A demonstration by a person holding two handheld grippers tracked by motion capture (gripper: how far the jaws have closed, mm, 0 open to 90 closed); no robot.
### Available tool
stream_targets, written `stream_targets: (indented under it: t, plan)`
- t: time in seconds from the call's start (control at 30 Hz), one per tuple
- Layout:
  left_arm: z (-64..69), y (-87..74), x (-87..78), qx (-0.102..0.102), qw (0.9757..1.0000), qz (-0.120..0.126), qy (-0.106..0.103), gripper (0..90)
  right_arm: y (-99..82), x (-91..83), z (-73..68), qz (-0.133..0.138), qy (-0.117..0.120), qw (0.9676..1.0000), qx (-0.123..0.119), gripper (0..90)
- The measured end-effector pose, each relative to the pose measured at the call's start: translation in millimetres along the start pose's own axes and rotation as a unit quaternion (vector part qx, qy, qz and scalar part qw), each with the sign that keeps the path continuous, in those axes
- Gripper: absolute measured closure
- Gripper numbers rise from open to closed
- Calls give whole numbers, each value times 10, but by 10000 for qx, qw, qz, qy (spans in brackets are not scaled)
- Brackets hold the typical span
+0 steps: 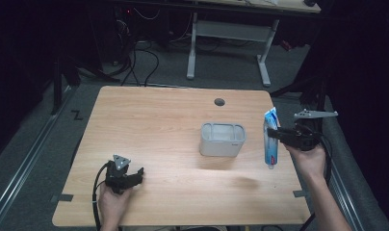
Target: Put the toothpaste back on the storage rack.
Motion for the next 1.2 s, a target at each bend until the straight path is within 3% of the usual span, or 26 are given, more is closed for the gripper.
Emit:
stream_targets:
  t: [0.5,0.8,1.2]
  plan:
    - [-1,0,0,-9,10000,3,8,255,232,-7,-297,298,528,9977,-297,742]
    - [-2,1,1,-24,10000,10,18,257,365,20,-427,311,651,9966,-405,743]
    - [-2,1,1,-23,10000,11,14,256,568,99,-549,522,750,9947,-468,743]
Point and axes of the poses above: each handheld gripper's, and its own axes: x roughly forward along the jaws, y roughly out of its top, z roughly to its right, the point moved 3 cm from there along x, roughly forward along the jaws, and after that the axes turned 9 degrees about x, right-handed, at the moved point
